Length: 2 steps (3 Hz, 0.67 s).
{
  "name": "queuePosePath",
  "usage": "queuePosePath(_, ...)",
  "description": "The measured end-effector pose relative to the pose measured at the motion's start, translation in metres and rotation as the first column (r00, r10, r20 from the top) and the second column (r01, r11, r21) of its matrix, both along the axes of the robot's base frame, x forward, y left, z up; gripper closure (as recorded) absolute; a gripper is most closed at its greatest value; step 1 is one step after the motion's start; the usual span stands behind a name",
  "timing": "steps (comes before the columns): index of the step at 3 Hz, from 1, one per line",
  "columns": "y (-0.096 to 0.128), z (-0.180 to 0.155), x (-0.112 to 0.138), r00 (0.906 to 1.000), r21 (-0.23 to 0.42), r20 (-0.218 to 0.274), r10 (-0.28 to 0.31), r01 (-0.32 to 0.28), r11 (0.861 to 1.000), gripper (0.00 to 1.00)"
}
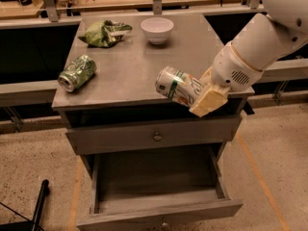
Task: Place 7up can into middle drawer
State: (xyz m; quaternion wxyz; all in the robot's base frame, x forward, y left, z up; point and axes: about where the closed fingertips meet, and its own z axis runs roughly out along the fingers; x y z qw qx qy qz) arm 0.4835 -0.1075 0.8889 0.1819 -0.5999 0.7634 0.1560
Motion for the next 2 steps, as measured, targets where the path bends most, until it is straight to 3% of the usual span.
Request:
queuePosePath(1, 0.001, 0.001, 0.001, 1.0000, 0.001, 0.002, 0.001, -0.001, 1.000, 1.00)
queuePosePath(2, -0.015, -0.044, -0.013, 0.9985, -0.072, -0.050, 0.019, -0.023, 0.997, 1.00)
